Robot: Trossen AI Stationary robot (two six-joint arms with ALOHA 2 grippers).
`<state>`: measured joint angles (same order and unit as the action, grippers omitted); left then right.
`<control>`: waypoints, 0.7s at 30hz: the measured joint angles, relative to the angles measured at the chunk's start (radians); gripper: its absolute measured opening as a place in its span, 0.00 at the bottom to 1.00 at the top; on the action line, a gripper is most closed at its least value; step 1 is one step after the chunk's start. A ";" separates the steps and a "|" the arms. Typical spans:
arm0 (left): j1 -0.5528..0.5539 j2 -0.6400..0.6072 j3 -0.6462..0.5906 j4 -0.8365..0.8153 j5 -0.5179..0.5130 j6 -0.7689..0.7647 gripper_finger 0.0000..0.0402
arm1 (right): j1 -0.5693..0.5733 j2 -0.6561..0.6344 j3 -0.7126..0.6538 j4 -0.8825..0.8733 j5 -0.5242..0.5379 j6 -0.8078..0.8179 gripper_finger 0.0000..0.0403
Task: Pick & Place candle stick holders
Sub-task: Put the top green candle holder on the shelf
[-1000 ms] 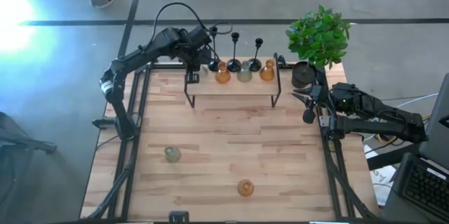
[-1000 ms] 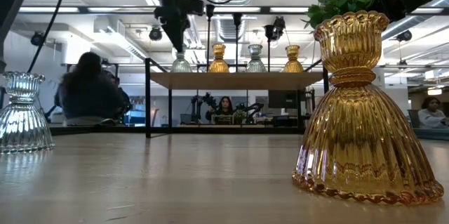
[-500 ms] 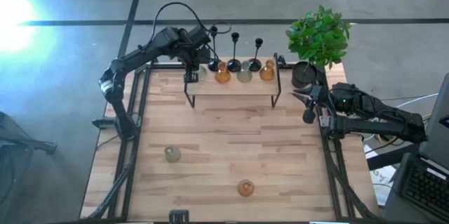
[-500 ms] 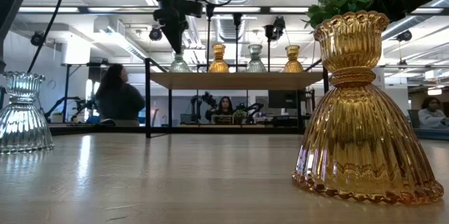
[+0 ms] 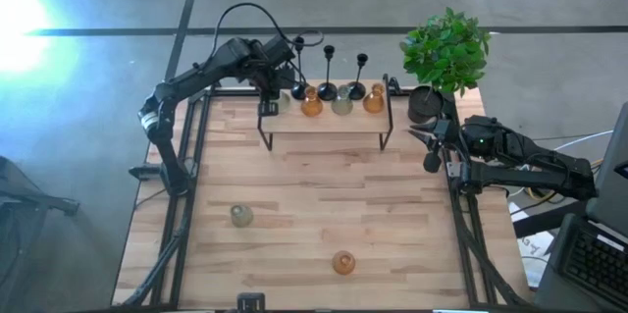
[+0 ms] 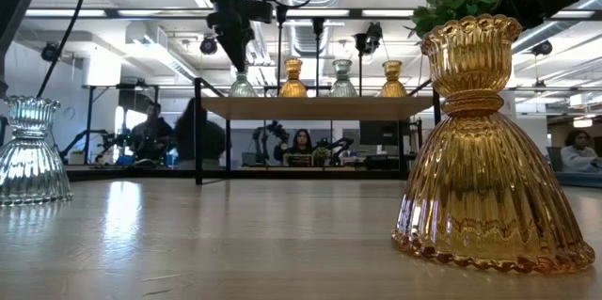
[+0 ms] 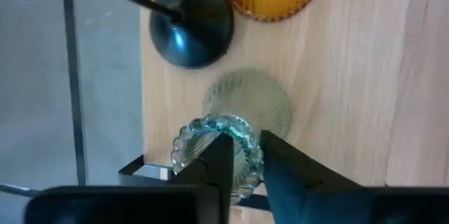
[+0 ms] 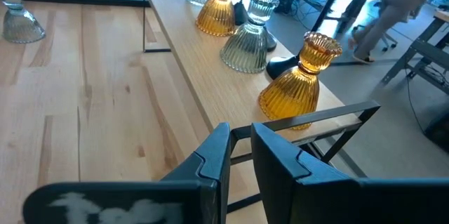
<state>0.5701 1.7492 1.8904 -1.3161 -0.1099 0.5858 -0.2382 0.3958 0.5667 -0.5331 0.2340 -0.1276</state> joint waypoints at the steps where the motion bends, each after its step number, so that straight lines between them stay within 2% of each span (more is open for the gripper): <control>1: 0.000 0.001 -0.001 -0.001 0.001 0.000 0.19 | 0.000 0.000 0.000 0.000 0.000 0.000 0.13; 5: 0.000 0.001 -0.002 -0.002 0.001 0.000 0.23 | 0.000 0.000 0.000 0.000 0.000 0.000 0.13; 21: 0.000 0.001 -0.002 0.010 -0.004 -0.012 0.25 | 0.000 0.000 0.000 0.000 0.000 0.000 0.13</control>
<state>0.5701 1.7504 1.8889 -1.3056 -0.1139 0.5737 -0.2382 0.3962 0.5667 -0.5331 0.2340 -0.1276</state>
